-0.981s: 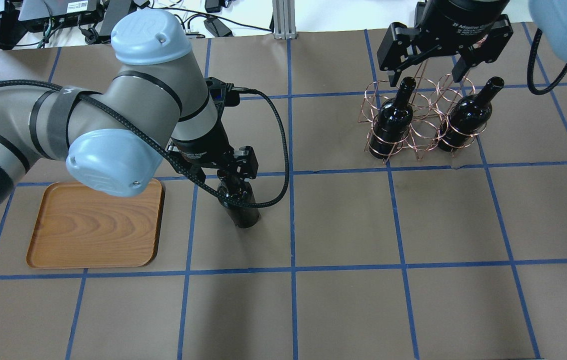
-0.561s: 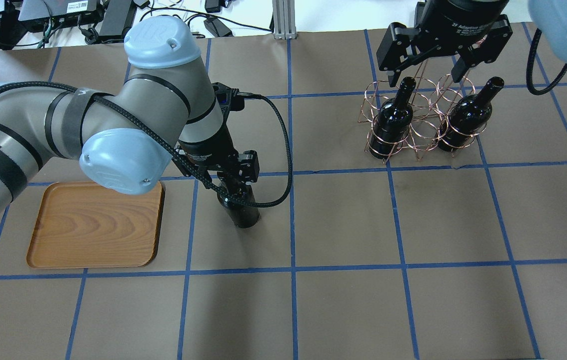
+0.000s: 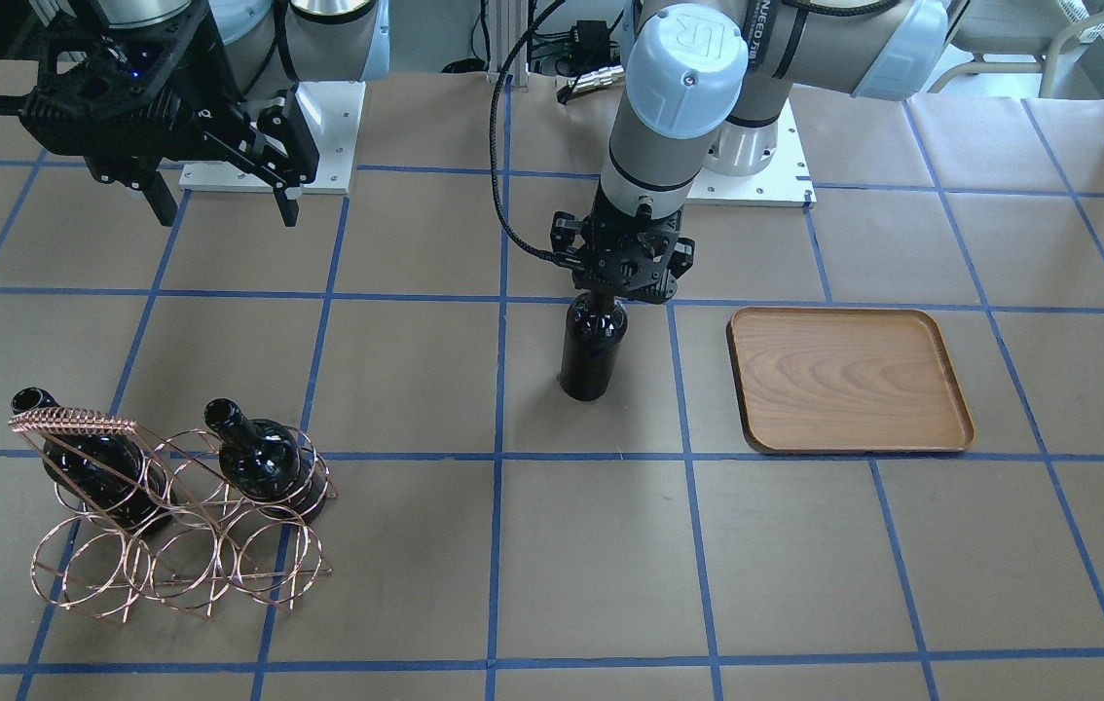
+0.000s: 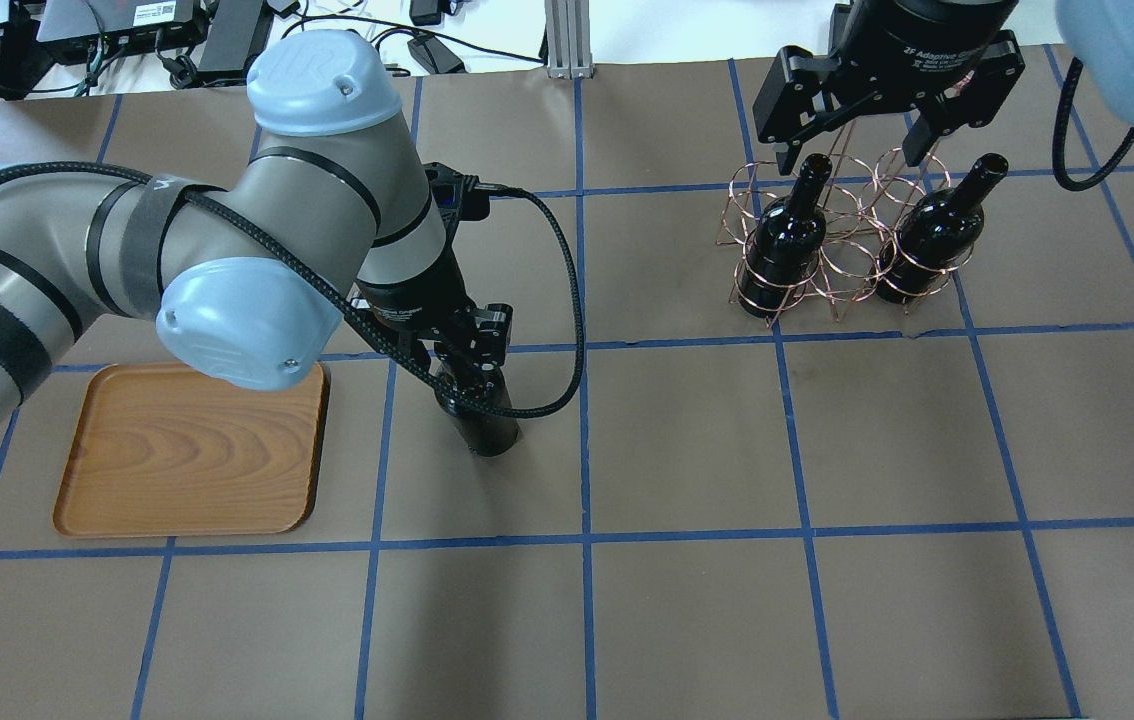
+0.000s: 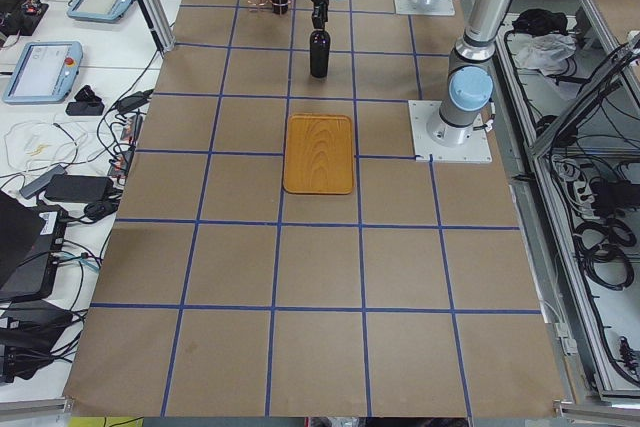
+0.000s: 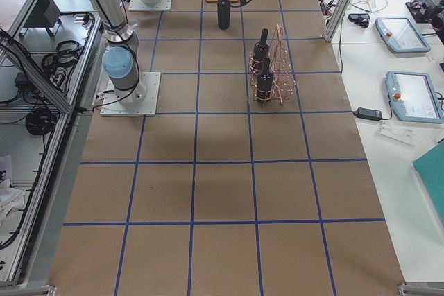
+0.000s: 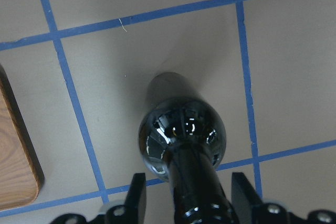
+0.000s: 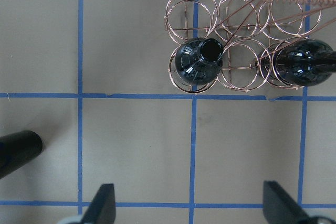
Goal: Take wine from basket and place on tray
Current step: 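Grasp the standing bottle's neck with the left gripper and lift it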
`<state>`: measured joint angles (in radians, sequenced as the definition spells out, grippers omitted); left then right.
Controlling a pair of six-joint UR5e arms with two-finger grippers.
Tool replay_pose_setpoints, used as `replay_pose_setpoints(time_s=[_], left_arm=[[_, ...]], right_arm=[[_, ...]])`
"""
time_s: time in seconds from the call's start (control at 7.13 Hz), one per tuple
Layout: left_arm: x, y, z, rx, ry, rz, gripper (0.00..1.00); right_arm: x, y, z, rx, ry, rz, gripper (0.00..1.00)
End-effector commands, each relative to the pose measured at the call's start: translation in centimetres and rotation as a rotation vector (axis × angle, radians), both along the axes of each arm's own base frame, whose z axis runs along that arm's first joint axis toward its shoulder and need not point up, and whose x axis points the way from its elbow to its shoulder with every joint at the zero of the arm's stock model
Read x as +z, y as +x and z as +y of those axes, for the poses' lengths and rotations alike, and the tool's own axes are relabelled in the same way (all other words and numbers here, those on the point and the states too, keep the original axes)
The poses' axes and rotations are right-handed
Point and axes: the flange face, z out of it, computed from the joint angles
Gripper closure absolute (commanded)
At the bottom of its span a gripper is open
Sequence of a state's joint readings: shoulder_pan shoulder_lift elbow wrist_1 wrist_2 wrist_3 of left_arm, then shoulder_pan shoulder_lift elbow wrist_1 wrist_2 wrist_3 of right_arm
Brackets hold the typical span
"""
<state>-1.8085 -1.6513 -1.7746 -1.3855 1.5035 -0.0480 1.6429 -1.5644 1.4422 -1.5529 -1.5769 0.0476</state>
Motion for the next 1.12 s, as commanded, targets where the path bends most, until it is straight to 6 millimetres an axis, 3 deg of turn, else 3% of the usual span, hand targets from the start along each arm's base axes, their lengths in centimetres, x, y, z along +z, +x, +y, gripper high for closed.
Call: replay_pose_setpoints(time_s=[0.0, 0.28, 0.56, 0.7, 0.84, 0.98], left_arm=[[0.5, -0.1, -0.1, -0.021, -0.011, 0.011, 1.0], [0.8, 0.1, -0.2, -0.031, -0.019, 0.013, 1.0], [4.8, 2.8, -1.6, -0.04, -0.091, -0.068, 1.0], [7.6, 5.0, -3.0, -0.006, -0.091, -0.078, 1.0], [9.6, 8.9, -4.5, 0.048, -0.084, -0.081, 1.0], [10.3, 13.3, -5.3, 0.037, -0.079, -0.083, 1.0]], right_arm=[[-0.1, 0.0, 0.0, 0.0, 0.002, -0.001, 0.0], [-0.2, 0.1, 0.0, 0.002, 0.003, -0.001, 0.0], [-0.2, 0.1, 0.0, 0.002, 0.003, -0.001, 0.0], [-0.2, 0.1, 0.0, 0.002, 0.003, -0.001, 0.0], [-0.2, 0.1, 0.0, 0.002, 0.003, -0.001, 0.0], [-0.2, 0.1, 0.0, 0.002, 0.002, -0.003, 0.0]])
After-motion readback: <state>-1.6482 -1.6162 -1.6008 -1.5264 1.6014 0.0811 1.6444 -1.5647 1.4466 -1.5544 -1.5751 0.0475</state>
